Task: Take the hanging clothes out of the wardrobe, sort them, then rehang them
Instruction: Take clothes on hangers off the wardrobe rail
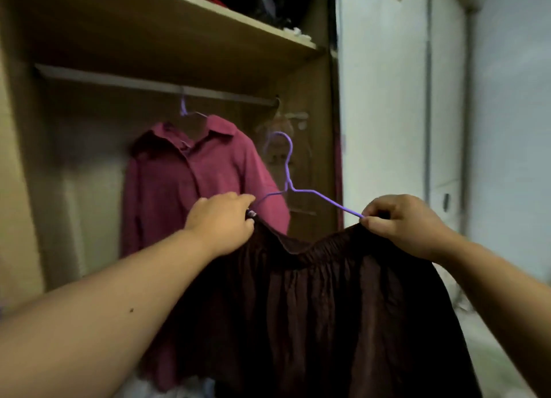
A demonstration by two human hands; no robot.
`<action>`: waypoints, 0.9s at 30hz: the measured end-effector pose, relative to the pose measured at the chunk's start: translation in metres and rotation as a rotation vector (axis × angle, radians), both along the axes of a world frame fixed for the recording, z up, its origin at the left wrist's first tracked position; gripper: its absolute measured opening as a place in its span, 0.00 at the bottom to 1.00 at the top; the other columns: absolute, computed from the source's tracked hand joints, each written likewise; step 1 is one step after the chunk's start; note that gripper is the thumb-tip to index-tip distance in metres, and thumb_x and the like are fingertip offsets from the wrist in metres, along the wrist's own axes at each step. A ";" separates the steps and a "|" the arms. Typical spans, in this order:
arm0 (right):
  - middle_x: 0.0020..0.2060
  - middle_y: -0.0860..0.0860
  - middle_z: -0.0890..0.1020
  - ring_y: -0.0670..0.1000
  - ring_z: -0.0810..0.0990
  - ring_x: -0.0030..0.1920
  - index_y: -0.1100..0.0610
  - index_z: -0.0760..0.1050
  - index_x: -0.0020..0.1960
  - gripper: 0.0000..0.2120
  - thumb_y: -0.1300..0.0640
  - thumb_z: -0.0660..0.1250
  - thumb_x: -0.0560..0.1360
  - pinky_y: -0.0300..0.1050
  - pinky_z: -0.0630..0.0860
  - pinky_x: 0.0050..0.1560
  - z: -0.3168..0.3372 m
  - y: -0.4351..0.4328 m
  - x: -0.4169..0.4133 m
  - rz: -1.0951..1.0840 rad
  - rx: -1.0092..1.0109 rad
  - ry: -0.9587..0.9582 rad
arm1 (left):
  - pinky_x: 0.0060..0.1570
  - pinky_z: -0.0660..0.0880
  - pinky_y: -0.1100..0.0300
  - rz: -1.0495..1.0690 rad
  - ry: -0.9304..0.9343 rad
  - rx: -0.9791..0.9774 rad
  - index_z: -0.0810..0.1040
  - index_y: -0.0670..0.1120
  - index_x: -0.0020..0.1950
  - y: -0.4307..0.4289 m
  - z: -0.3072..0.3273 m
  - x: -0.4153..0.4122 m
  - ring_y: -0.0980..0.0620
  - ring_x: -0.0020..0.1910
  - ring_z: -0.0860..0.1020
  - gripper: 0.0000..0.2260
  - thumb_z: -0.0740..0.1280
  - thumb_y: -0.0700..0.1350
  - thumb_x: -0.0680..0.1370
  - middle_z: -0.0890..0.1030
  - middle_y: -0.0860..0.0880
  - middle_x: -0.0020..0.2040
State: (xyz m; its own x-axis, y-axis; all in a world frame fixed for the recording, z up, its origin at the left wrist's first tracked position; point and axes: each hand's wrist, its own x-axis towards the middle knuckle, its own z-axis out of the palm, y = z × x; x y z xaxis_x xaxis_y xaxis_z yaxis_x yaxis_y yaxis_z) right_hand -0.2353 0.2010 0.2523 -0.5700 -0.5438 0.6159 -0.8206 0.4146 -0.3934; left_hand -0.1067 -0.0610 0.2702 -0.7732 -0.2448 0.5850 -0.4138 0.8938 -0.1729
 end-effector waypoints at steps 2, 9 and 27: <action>0.33 0.45 0.80 0.36 0.75 0.35 0.50 0.79 0.36 0.07 0.59 0.69 0.71 0.30 0.69 0.38 -0.017 0.030 0.017 -0.028 0.024 -0.034 | 0.63 0.69 0.48 -0.041 -0.018 0.154 0.58 0.50 0.75 0.009 -0.036 -0.024 0.42 0.66 0.70 0.28 0.62 0.52 0.76 0.69 0.45 0.69; 0.34 0.45 0.78 0.43 0.76 0.37 0.43 0.74 0.35 0.11 0.56 0.69 0.72 0.38 0.71 0.41 -0.077 0.115 0.072 -0.293 0.145 -0.173 | 0.48 0.72 0.52 -0.364 -0.215 0.406 0.73 0.46 0.52 0.056 -0.127 -0.075 0.40 0.53 0.76 0.08 0.63 0.50 0.78 0.79 0.41 0.52; 0.41 0.50 0.77 0.47 0.72 0.38 0.50 0.73 0.47 0.03 0.54 0.62 0.79 0.33 0.64 0.33 -0.304 0.180 0.365 -1.121 -0.014 -0.914 | 0.43 0.67 0.57 -1.151 -0.652 0.342 0.74 0.51 0.54 0.206 -0.274 0.024 0.45 0.55 0.76 0.07 0.65 0.50 0.77 0.79 0.46 0.56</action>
